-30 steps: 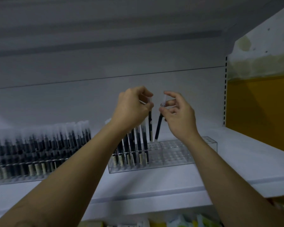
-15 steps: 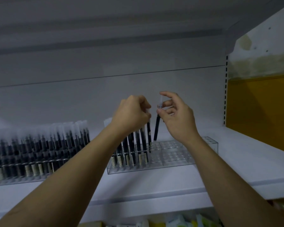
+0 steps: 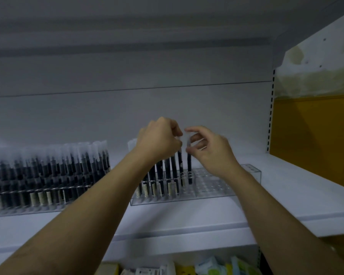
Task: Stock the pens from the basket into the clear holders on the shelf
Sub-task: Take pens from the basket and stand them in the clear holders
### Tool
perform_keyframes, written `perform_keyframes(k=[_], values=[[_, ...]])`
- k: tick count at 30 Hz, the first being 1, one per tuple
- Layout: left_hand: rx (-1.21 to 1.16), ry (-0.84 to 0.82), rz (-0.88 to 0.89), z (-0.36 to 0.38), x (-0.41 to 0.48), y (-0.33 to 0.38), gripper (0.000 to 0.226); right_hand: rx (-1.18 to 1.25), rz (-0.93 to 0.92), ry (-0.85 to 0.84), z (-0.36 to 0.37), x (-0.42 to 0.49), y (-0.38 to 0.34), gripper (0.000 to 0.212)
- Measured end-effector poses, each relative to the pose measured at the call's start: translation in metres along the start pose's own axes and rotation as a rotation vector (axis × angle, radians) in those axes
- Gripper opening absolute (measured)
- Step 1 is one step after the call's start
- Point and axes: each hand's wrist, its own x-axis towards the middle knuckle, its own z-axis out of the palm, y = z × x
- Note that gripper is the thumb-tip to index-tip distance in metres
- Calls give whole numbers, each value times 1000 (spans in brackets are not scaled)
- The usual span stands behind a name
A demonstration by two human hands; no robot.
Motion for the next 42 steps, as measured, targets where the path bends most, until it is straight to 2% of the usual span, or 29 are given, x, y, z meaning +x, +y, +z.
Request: perform_keyframes(k=[6, 9, 12, 14, 19, 28, 36, 42], values=[[34, 22, 15, -2, -4, 2, 17, -177, 54, -203, 1, -21, -3, 73], [109, 40, 25, -1, -8, 0, 26, -203, 66, -229, -3, -25, -8, 84], [141, 64, 60, 0, -16, -4, 43, -205, 82, -183, -8, -27, -14, 92], [122, 102, 86, -3, -26, -6, 50, -195, 79, -143, -12, -29, -19, 90], [82, 187, 139, -15, -63, -8, 48, -243, 49, -103, -19, -44, -40, 77], [151, 186, 244, -14, -148, -24, 54, -469, -91, -115, -2, -108, -81, 71], [157, 156, 195, 9, -234, -51, 52, -371, -78, -147, 31, -186, -83, 60], [144, 2, 83, 46, -302, -82, 51, -350, -26, -262, 78, -255, -52, 54]])
